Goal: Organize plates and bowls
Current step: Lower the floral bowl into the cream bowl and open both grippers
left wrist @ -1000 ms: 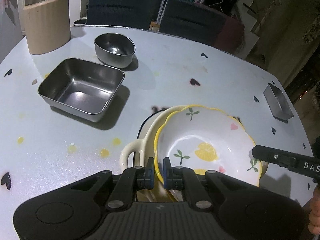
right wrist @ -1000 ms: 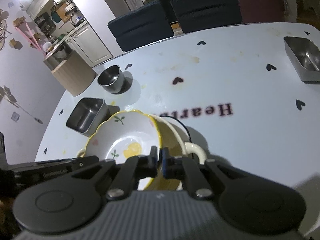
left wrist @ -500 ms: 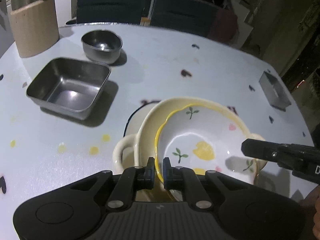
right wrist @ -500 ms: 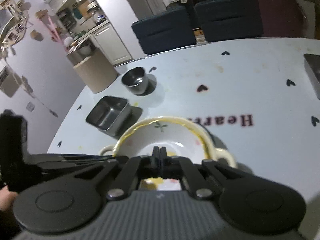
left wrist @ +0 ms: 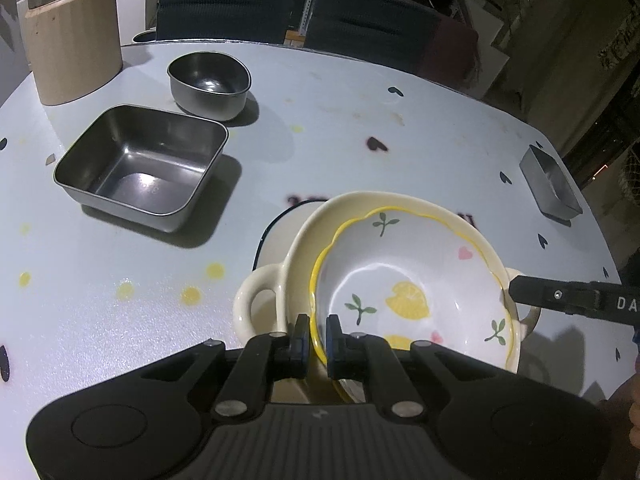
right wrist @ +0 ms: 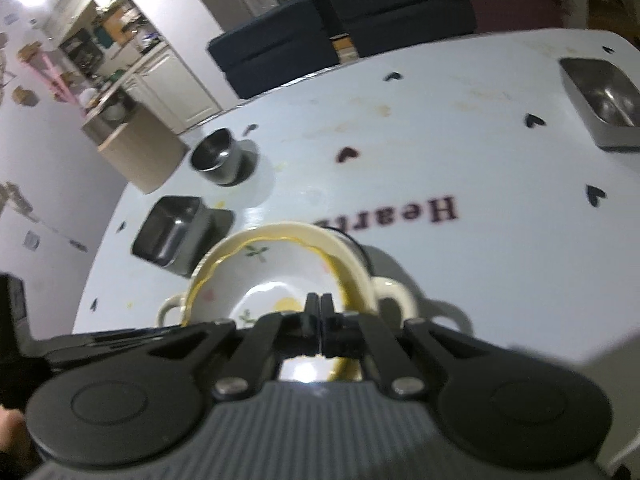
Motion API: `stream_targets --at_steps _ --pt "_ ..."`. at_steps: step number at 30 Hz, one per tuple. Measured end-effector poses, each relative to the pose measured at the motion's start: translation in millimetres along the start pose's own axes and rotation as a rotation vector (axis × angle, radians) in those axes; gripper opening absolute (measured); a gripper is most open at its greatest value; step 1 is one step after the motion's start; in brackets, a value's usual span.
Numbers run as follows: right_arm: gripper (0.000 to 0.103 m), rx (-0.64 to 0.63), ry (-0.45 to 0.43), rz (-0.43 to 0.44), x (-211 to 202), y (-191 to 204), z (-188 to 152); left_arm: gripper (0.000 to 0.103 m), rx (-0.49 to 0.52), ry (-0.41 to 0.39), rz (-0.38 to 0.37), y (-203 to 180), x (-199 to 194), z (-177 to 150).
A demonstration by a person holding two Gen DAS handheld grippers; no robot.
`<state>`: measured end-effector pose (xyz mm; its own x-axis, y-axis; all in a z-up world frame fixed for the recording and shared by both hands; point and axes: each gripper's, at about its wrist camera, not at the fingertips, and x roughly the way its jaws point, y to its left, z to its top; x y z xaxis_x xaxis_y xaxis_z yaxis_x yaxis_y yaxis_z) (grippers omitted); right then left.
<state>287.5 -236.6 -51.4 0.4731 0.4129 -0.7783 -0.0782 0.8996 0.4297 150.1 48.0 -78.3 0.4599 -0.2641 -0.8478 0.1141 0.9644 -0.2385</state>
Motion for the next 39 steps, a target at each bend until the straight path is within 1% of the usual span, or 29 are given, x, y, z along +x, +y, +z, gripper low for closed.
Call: stream_targets --at_steps 3,6,9,14,20,26,29,34,36,39 --pt "0.007 0.012 0.007 -0.019 -1.5 -1.8 -2.0 0.009 0.002 -0.001 -0.001 -0.1 0.0 -0.1" --pt "0.007 0.010 0.018 -0.024 -0.6 -2.9 -2.3 0.009 -0.003 -0.003 0.007 2.2 -1.5 -0.6" --pt "0.010 0.010 0.034 -0.030 1.7 -2.7 -2.4 0.009 -0.016 -0.007 0.017 8.2 -3.7 -1.0" --pt "0.013 0.009 0.048 -0.015 4.0 -2.3 -2.3 0.009 -0.014 -0.010 0.019 10.8 -5.6 -1.9" --pt "0.014 -0.005 0.056 -0.003 4.7 -0.2 -1.1 0.009 0.003 -0.007 0.028 6.6 -4.2 -1.3" --pt "0.015 -0.033 0.098 -0.009 13.4 4.0 -2.7 0.009 -0.004 -0.006 0.021 7.6 -3.9 -1.2" --pt "0.011 -0.049 0.125 -0.021 19.7 7.5 -5.4 0.009 -0.019 0.001 0.016 9.0 -4.9 -0.7" --pt "0.010 -0.067 0.122 -0.027 19.2 10.7 -6.3 0.009 -0.044 -0.031 -0.006 12.9 -15.1 0.3" --pt "0.010 -0.059 0.120 -0.028 18.7 9.4 -6.0 0.009 -0.057 -0.028 -0.006 14.3 -16.0 0.4" --pt "0.010 -0.054 0.117 -0.030 17.7 8.3 -5.9 0.010 -0.049 -0.021 -0.007 12.9 -14.8 0.1"
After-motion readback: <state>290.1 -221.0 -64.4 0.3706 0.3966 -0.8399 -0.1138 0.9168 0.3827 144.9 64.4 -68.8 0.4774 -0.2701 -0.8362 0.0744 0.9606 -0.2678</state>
